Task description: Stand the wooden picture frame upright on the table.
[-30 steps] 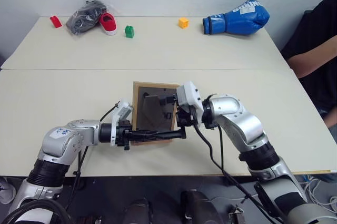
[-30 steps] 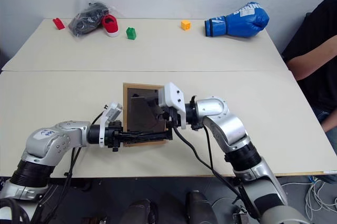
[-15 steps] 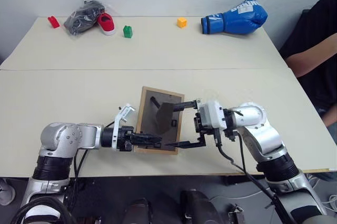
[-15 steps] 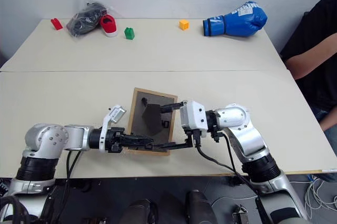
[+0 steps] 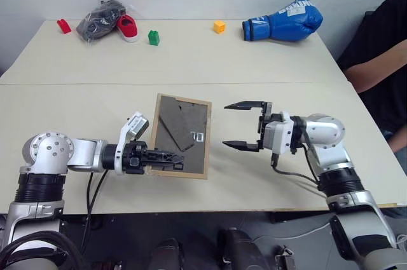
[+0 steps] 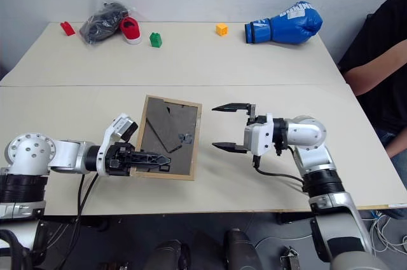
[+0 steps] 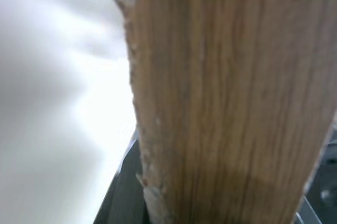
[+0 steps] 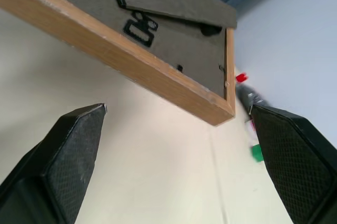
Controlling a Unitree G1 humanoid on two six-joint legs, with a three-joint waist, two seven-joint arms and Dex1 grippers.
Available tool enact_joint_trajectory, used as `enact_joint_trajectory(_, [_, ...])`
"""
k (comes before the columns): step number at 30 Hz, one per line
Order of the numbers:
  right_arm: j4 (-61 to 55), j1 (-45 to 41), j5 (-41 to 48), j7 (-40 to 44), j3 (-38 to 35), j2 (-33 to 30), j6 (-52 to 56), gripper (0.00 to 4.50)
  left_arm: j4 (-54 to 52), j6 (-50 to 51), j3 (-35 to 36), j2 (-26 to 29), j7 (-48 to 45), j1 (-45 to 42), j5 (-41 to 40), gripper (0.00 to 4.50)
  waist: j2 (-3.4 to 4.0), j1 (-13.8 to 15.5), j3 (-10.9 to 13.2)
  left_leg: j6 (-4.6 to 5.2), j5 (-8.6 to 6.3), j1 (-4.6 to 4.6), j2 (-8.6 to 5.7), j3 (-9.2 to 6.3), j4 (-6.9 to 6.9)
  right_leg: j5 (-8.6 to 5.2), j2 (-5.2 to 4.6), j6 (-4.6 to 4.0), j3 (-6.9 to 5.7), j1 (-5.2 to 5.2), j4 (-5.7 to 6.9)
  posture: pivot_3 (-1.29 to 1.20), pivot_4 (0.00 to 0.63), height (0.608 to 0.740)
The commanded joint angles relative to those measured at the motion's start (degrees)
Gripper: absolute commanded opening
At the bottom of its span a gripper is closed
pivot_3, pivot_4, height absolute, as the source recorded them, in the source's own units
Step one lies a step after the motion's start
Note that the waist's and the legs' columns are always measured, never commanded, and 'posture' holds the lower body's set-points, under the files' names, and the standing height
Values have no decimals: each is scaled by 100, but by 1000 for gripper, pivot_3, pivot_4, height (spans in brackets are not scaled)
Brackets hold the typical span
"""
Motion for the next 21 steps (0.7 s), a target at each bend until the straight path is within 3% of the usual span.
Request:
enact_joint_trajectory(1, [-466,-97,553,-92,89,178,696,4478,-455,-45,213,-46,201,43,-37,841,1,-30,0,0,0,0,0,-1,0,0,0,0,-1,0,2,0,150,740])
enact_joint_trajectory(6, [-1664,18,1940,206,106,-173,3807,4478,-1551,-1733,-157,148,-508,703,1178,841,6,-81,3,-4,2,-3,2,-15,-2,-1,-4,-2,-8,-1,3,0,150,740])
enact_joint_trajectory(12, [-2713,-135,3343,103,-76,-737,6806,4478,-1751,-3399,-487,93,-1306,1088,2296,841,6,-28,4,-10,6,-5,0,-25,-2,-8,-7,-14,-17,2,-7,0,150,740])
enact_joint_trajectory(16, [-3116,-234,3239,-488,274,-530,7711,4478,-1786,-3852,-642,-47,-1482,1173,2640,841,7,16,4,-8,5,-10,0,-26,-5,-8,-9,-15,-18,-1,-14,0,150,740])
enact_joint_trajectory(21, [-2915,-460,2734,-893,540,-4,7764,4478,-1762,-3974,-747,-144,-1614,1164,2822,841,7,35,4,-9,5,-17,-2,-26,-5,-8,-8,-15,-18,-10,-12,0,150,740])
